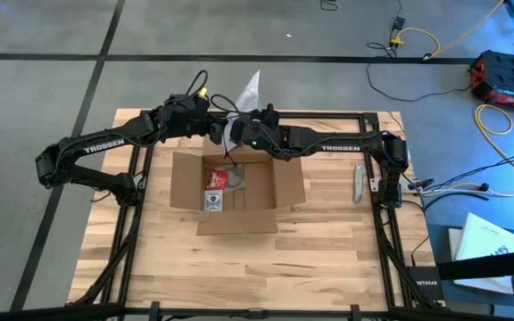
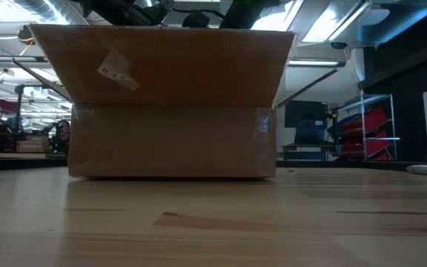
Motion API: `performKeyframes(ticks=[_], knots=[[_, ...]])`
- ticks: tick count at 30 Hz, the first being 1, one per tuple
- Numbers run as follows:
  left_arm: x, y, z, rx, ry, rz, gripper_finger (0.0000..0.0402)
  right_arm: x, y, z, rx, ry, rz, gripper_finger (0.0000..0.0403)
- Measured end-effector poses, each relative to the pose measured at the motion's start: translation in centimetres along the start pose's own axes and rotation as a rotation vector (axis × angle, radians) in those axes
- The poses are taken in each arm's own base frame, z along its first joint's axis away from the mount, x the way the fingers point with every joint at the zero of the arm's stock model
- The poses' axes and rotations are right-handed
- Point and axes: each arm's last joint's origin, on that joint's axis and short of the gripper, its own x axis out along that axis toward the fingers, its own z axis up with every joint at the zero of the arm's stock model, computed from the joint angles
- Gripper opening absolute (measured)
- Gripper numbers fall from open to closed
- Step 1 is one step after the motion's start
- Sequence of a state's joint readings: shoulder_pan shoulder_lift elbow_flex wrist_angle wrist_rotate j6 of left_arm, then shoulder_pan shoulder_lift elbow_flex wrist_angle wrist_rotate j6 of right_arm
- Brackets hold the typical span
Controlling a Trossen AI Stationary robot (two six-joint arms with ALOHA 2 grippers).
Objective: Unpack boxes
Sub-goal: Put the pack of black pens into the transparent zip bag
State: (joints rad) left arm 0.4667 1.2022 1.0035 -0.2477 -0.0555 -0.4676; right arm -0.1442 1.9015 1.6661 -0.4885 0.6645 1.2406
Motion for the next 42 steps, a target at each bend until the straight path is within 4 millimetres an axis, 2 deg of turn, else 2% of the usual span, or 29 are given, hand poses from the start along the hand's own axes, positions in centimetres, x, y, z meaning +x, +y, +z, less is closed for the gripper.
performKeyframes(ticks=[17,26,36,42], knots=[[-0.1,-1.1,-0.5,-0.034,0.037,-0.084,0.0,0.6,0.1,-0.2,0.016,-0.088,-0.015,0.0006],[-0.1,-1.4,-0.5,-0.029,0.028,-0.101,0.0,1.6,0.1,-1.1,0.022,-0.056,0.005,0.0071],[-0.1,-1.4,-0.5,-0.03,0.028,-0.098,0.0,1.3,1.5,-1.7,-0.185,0.056,0.167,0.0138],[-0.2,-1.0,-0.2,-0.038,0.021,-0.1,0.0,1.3,1.4,-2.1,-0.227,0.166,0.213,0.0156]])
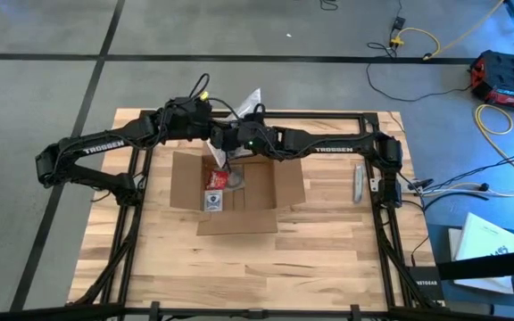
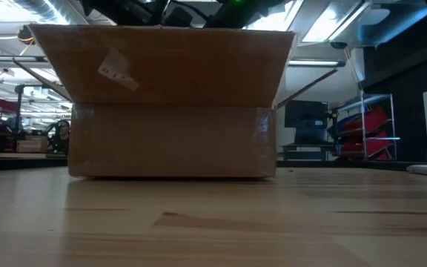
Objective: Unpack boxes
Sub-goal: Put the pack of black pens into the transparent zip bag, then put the red candy into the transparent zip bag
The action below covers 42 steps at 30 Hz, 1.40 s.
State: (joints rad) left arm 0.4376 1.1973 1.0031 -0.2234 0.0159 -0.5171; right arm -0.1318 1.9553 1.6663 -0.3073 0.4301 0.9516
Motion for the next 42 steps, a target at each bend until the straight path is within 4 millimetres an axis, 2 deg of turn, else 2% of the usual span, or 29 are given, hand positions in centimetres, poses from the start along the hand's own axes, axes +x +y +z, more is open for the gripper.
performKeyframes(ticks=[5,13,19,24,28,31,35,38,42], knots=[[-0.3,1.1,0.6,-0.009,-0.016,0.031,0.0,-0.2,0.3,-0.8,-0.143,0.177,0.118,0.0156],[-0.6,2.7,1.3,-0.025,-0.033,0.093,0.0,-0.9,0.5,-2.4,-0.259,0.269,0.109,0.0152],[-0.7,3.4,1.5,-0.008,-0.026,0.117,0.0,-1.6,1.1,-3.4,-0.386,0.316,0.148,0.0116],[-0.8,4.2,1.3,-0.019,0.008,0.167,0.0,-2.5,1.7,-4.8,-0.667,0.435,0.324,0.0076],[-0.8,4.4,1.2,-0.028,0.023,0.182,0.0,-3.0,1.8,-5.7,-0.82,0.468,0.362,0.0073],[-0.8,4.4,1.1,-0.029,0.031,0.185,0.0,-3.1,1.9,-5.8,-0.899,0.45,0.379,0.0094],[-0.8,4.4,1.1,-0.021,0.037,0.186,0.0,-2.6,1.9,-6.0,-0.935,0.435,0.391,0.0145],[-0.8,4.4,1.1,-0.006,0.034,0.186,0.0,-1.3,2.2,-6.7,-0.964,0.384,0.435,0.0194],[-0.8,4.5,1.1,0.01,0.038,0.189,0.0,0.7,2.6,-7.9,-0.868,0.338,0.466,0.0248]])
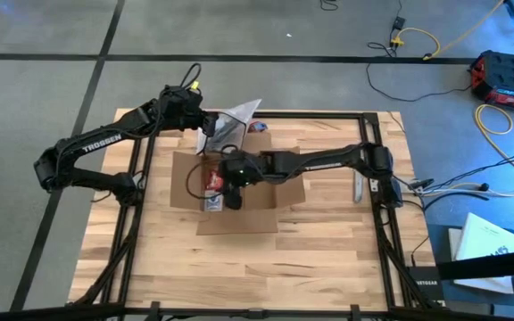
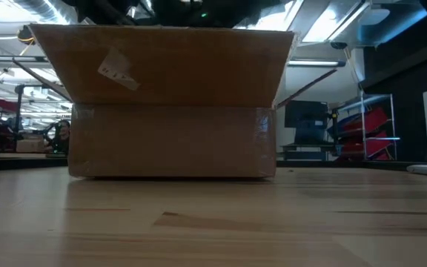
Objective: Unpack boxes
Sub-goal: Put the red candy into the transparent zip bag
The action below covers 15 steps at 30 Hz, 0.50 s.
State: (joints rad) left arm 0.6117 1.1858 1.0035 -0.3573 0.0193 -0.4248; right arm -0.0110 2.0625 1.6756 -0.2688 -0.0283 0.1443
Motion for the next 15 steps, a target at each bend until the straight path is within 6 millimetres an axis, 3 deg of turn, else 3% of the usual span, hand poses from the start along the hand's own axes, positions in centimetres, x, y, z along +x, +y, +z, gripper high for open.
performKeyframes(ticks=[5,9,15], knots=[[0.0,0.0,-0.1,0.025,0.01,0.002,0.0,2.3,-0.4,-1.6,0.23,0.047,-0.009,0.0286],[0.0,0.0,-0.1,0.049,0.011,0.002,0.0,3.6,-0.4,-3.0,0.495,0.122,0.006,0.0288],[0.0,0.0,-0.2,0.045,0.017,0.005,0.0,4.9,-0.5,-4.1,0.753,0.177,0.017,0.0287]])
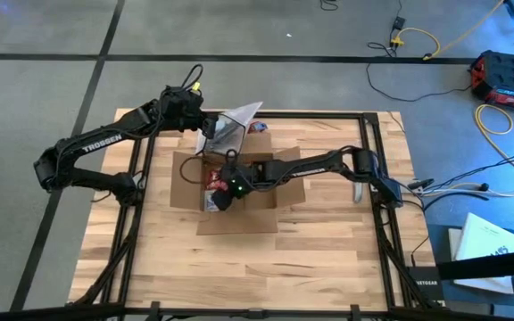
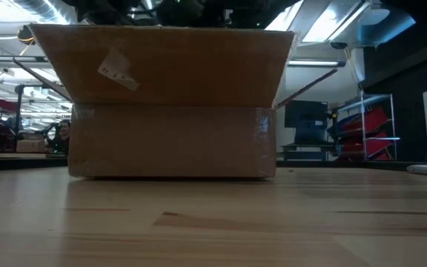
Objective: Unpack boxes
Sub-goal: Put the red candy into the transparent zip bag
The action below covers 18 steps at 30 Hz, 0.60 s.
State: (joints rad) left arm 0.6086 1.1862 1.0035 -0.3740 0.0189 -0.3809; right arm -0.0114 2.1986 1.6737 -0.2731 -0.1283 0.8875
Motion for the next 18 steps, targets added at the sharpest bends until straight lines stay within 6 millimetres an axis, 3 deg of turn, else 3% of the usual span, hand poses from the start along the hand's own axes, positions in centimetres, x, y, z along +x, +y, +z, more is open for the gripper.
performKeyframes(ticks=[5,18], knots=[[0.0,0.0,0.0,-0.006,-0.001,0.0,0.0,1.0,-0.7,0.1,0.155,0.007,0.012,0.0287],[0.0,0.0,0.1,-0.005,-0.008,-0.003,0.0,3.2,-2.0,-0.6,0.22,0.016,-0.011,0.0287]])
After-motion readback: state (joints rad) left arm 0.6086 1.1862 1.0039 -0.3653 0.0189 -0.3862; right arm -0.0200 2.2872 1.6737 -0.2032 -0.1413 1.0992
